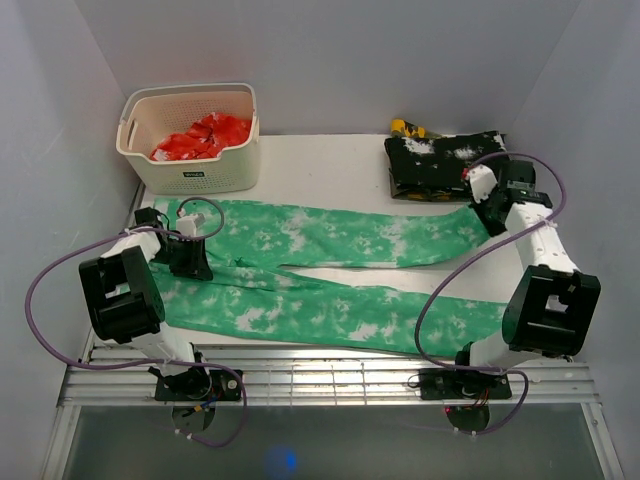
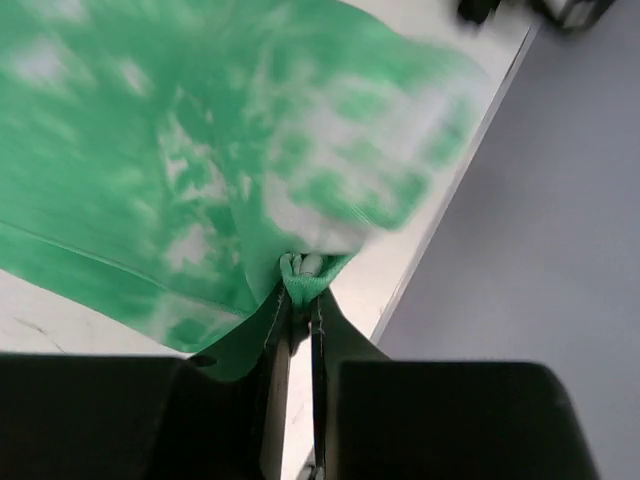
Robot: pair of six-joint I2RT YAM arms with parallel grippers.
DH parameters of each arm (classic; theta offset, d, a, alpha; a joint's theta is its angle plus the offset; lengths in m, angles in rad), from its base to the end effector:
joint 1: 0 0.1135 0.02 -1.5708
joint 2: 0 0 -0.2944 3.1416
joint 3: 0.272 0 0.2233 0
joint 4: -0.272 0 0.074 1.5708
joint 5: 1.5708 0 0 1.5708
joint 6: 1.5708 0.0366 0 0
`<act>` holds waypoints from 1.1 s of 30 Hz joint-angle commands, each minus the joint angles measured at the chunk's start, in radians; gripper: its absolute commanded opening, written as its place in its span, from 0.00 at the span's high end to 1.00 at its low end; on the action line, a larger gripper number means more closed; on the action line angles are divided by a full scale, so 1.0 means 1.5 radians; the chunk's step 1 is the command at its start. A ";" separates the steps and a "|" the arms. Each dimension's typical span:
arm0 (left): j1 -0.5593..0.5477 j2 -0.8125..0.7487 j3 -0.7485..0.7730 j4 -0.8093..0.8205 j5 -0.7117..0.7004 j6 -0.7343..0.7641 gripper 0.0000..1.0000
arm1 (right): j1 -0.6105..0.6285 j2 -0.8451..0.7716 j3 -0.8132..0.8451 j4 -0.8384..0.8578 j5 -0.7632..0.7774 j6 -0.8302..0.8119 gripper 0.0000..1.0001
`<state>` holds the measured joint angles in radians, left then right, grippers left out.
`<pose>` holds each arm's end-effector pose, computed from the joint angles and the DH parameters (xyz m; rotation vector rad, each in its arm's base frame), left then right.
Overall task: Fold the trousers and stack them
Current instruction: Flatten the trousers out
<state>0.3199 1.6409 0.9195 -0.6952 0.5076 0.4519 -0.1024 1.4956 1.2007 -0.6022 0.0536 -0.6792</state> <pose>0.2505 0.0643 0.2054 0.2366 2.7426 -0.5814 0.2884 -0.0316 0.3156 -0.6912 2.4126 -0.3970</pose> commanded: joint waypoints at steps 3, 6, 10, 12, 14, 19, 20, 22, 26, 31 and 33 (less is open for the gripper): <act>-0.003 0.020 -0.014 0.043 -0.059 0.021 0.54 | -0.103 0.033 -0.057 -0.041 0.022 -0.127 0.92; -0.003 -0.010 -0.001 0.022 -0.042 0.028 0.52 | -0.138 0.061 -0.035 -0.041 0.056 -0.135 0.34; -0.003 -0.056 0.018 -0.004 -0.021 0.048 0.46 | -0.139 0.036 0.012 -0.102 -0.007 -0.138 0.17; -0.002 -0.063 0.032 -0.033 -0.009 0.077 0.44 | -0.122 0.021 0.020 -0.165 -0.069 -0.148 0.21; -0.004 -0.077 0.046 -0.066 0.024 0.117 0.44 | -0.104 0.014 0.003 -0.202 -0.104 -0.167 0.29; -0.096 -0.133 0.074 -0.142 0.125 0.224 0.43 | -0.094 0.017 -0.059 -0.303 -0.126 -0.243 0.45; -0.161 -0.141 0.079 -0.144 0.119 0.226 0.43 | -0.094 0.017 -0.068 -0.315 -0.124 -0.255 0.48; -0.233 -0.142 0.095 -0.140 0.117 0.221 0.43 | -0.094 0.006 -0.100 -0.337 -0.113 -0.277 0.54; -0.372 -0.094 0.131 -0.108 0.099 0.183 0.43 | -0.094 -0.016 -0.166 -0.330 -0.091 -0.293 0.60; -0.470 -0.003 0.177 -0.071 0.069 0.169 0.43 | -0.094 -0.020 -0.259 -0.244 -0.039 -0.282 0.64; -0.510 0.018 0.180 -0.071 0.050 0.182 0.43 | -0.094 -0.011 -0.273 -0.196 -0.006 -0.277 0.65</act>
<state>-0.3782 1.6394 1.1595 -0.8169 0.6094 0.7116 -0.2417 1.4834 0.8173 -0.9924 -0.0307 -1.0401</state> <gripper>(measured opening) 0.572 0.355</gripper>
